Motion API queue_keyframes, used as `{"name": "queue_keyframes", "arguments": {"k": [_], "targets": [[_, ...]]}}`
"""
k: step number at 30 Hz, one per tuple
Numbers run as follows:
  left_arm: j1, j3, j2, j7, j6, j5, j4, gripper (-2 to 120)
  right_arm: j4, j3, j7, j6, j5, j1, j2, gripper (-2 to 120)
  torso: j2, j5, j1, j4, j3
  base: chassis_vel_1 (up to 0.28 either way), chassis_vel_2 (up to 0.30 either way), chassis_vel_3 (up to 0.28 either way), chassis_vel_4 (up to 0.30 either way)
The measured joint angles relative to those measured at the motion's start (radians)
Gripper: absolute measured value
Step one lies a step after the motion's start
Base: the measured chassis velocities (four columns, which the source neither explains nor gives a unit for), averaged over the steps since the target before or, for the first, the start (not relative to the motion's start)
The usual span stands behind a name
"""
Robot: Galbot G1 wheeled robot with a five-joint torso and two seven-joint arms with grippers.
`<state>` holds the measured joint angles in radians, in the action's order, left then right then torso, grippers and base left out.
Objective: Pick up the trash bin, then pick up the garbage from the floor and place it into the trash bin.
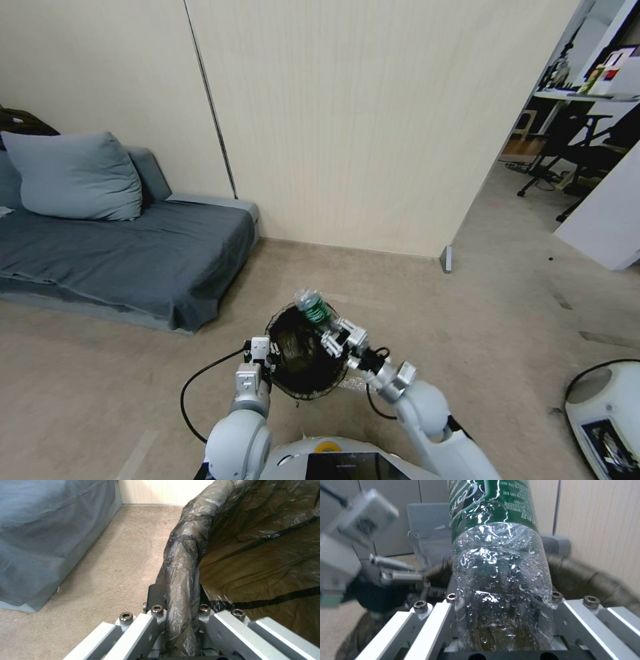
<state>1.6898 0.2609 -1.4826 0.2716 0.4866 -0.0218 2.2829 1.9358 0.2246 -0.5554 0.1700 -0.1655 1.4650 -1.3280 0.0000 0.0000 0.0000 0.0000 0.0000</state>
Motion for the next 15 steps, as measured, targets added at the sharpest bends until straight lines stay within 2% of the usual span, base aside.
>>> {"name": "queue_keyframes", "arguments": {"k": [5,15], "targets": [[0.006,-0.020,-0.001,0.003,-0.008,-0.013,-0.004,1,-0.059,-0.011,0.002,0.012,0.009,-0.027,-0.005,25,0.000,0.0000,0.000,0.0000,0.000,0.000,0.000,0.000,0.000],[0.008,-0.032,-0.005,0.002,-0.013,-0.023,-0.013,1,-0.087,-0.019,0.009,0.013,0.013,-0.052,0.004,25,0.000,0.0000,0.000,0.0000,0.000,0.000,0.000,0.000,0.000]]}}
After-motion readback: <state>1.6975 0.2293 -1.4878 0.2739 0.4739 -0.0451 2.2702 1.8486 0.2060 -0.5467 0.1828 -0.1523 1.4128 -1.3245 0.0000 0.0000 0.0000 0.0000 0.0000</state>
